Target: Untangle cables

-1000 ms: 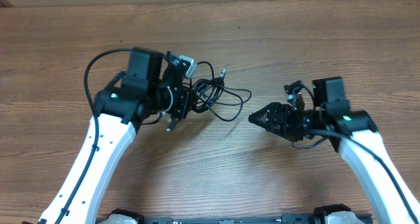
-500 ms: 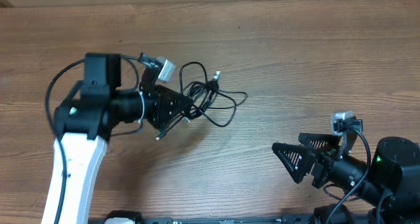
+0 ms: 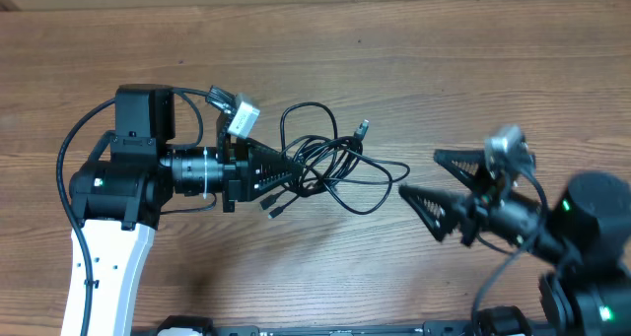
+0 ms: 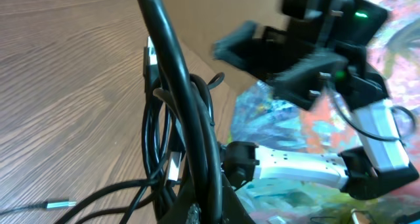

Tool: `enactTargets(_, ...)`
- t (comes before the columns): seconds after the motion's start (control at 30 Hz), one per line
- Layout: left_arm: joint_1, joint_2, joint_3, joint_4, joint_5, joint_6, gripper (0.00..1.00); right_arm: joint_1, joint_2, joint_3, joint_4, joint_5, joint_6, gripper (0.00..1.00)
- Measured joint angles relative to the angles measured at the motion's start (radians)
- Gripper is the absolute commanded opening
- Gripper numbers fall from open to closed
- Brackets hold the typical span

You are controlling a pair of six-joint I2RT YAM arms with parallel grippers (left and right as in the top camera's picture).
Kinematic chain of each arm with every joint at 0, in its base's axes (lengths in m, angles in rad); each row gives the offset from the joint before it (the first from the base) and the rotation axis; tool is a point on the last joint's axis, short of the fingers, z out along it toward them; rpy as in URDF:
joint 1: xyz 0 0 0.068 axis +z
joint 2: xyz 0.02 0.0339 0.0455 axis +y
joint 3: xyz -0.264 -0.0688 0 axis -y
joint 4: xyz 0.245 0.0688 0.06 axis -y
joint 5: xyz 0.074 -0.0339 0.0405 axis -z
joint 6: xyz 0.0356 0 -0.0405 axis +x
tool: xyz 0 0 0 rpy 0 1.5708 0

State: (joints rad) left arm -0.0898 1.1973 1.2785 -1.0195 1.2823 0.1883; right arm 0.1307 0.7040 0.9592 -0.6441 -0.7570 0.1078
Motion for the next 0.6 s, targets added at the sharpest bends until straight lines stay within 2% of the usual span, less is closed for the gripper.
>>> enactTargets(0.23, 0.000, 0.001, 0.000, -0.001, 0.031, 0.003, 0.04, 0.011, 0.275, -0.002, 0.087, -0.190, -0.005, 0.67)
enactTargets(0.33, 0.000, 0.005, 0.000, -0.001, 0.032, 0.003, 0.04, 0.062, 0.349, -0.004, 0.148, -0.271, -0.001, 0.56)
enactTargets(0.37, 0.000, 0.007, 0.000, 0.000, 0.035, 0.003, 0.04, 0.101, 0.375, -0.005, 0.174, -0.299, 0.000, 0.49)
enactTargets(0.4, 0.000, 0.008, 0.000, -0.001, 0.035, 0.003, 0.04, 0.143, 0.391, -0.005, 0.199, -0.317, 0.001, 0.39)
enactTargets(0.43, 0.000, 0.010, 0.000, 0.000, 0.035, 0.003, 0.04, 0.199, 0.403, -0.005, 0.221, -0.330, -0.007, 0.22)
enactTargets(0.47, 0.000, 0.013, 0.000, 0.003, 0.036, 0.003, 0.04, 0.231, 0.407, -0.005, 0.224, -0.330, 0.002, 0.17)
enactTargets(0.5, 0.000, 0.016, 0.000, 0.005, 0.036, 0.003, 0.04, 0.275, 0.410, -0.006, 0.227, -0.324, 0.002, 0.08)
enactTargets(0.53, 0.000, 0.017, 0.000, 0.009, 0.034, 0.003, 0.04, 0.311, 0.411, -0.006, 0.226, -0.305, 0.004, 0.04)
enactTargets(0.6, 0.000, 0.022, 0.000, 0.021, 0.024, 0.003, 0.04, 0.341, 0.411, -0.006, 0.224, -0.272, 0.034, 0.04)
